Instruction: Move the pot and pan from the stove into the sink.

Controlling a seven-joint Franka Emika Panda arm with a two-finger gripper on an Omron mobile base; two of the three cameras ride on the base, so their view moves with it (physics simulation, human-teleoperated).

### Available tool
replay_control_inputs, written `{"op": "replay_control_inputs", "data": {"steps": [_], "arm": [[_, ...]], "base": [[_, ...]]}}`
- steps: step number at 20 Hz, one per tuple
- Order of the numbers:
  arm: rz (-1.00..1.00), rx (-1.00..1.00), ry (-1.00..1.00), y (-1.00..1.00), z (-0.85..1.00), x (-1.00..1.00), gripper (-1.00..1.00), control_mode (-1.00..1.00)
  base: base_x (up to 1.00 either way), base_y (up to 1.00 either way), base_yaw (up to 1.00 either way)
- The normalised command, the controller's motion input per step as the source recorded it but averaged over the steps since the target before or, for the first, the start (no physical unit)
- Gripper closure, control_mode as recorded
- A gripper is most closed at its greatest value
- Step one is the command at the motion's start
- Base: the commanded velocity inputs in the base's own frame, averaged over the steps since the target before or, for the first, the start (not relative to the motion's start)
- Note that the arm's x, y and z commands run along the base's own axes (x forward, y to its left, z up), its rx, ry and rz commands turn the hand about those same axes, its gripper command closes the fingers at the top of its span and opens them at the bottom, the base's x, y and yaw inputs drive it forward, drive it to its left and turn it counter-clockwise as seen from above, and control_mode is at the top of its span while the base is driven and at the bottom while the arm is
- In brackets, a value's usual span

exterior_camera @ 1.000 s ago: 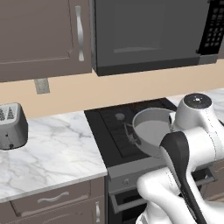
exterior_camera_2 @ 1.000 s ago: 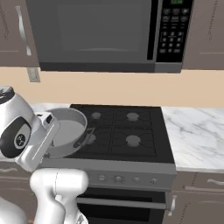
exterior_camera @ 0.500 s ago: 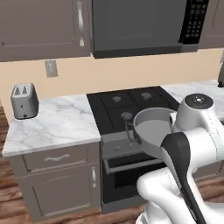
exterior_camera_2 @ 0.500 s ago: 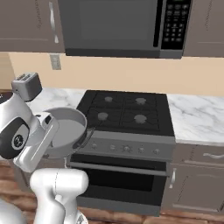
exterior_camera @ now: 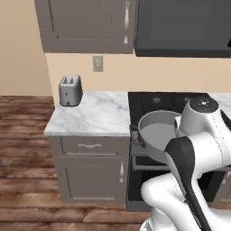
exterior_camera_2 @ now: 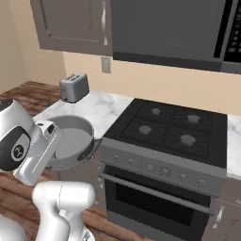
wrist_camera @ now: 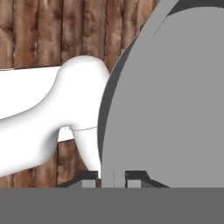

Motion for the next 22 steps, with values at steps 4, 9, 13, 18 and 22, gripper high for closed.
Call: {"op": "replay_control_inputs", "data": {"steps": [4, 9, 13, 18, 22], "arm": [[0.0, 0.0, 0.0, 0.0, 0.0, 0.0, 1.0, 1.0], [0.0, 0.0, 0.0, 0.0, 0.0, 0.0, 1.0, 1.0], [0.0, 0.0, 0.0, 0.0, 0.0, 0.0, 1.0, 1.0], [0.0, 0.0, 0.0, 0.0, 0.0, 0.0, 1.0, 1.0], [0.0, 0.0, 0.0, 0.0, 0.0, 0.0, 1.0, 1.0]], "base": [[0.0, 0.0, 0.5], [0.0, 0.0, 0.5], [0.0, 0.0, 0.5], [0.0, 0.0, 0.5], [0.0, 0.0, 0.5]]}}
